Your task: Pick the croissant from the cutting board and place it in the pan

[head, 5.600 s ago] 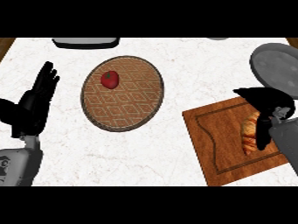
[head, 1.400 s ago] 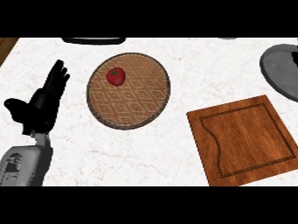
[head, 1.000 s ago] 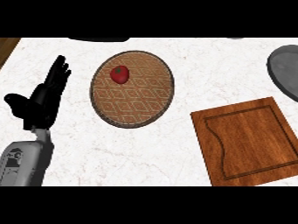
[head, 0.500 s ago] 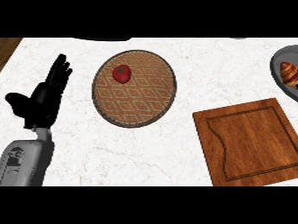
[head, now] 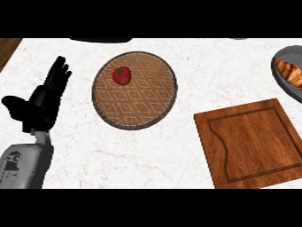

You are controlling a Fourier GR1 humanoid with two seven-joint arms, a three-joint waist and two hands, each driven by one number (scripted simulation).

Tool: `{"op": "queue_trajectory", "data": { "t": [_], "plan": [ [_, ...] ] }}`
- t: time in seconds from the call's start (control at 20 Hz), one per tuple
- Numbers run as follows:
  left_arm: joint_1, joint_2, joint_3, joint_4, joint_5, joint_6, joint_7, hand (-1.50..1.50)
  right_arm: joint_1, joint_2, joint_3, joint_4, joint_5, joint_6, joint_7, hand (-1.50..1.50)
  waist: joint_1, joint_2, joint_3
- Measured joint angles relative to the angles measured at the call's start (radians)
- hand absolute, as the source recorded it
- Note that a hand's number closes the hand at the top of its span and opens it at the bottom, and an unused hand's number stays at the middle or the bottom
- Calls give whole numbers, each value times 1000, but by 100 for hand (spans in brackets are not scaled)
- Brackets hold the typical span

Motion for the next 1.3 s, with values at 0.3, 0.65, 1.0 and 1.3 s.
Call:
{"op": "queue_trajectory", "data": {
  "t": [0.3, 0.65, 1.0, 1.3],
  "plan": [
    [14, -4, 6, 1, -7, 18, 9, 0, 38, -43, -108, 19, -125, 142, -109, -150, -32, -13, -3],
    [45, 15, 34, -2, 0, 13, 3, 0, 165, -100, -150, 19, -218, 412, -244, -150, -64, -30, -8],
    [72, 30, 50, 1, 1, -1, -12, 0, 305, -115, -142, -77, -305, 550, -277, -150, -88, -41, -12],
    [66, 14, 41, -12, -17, 22, 7, 0, 403, -73, -105, -248, -368, 601, -205, -150, -92, -43, -13]
  ]
}}
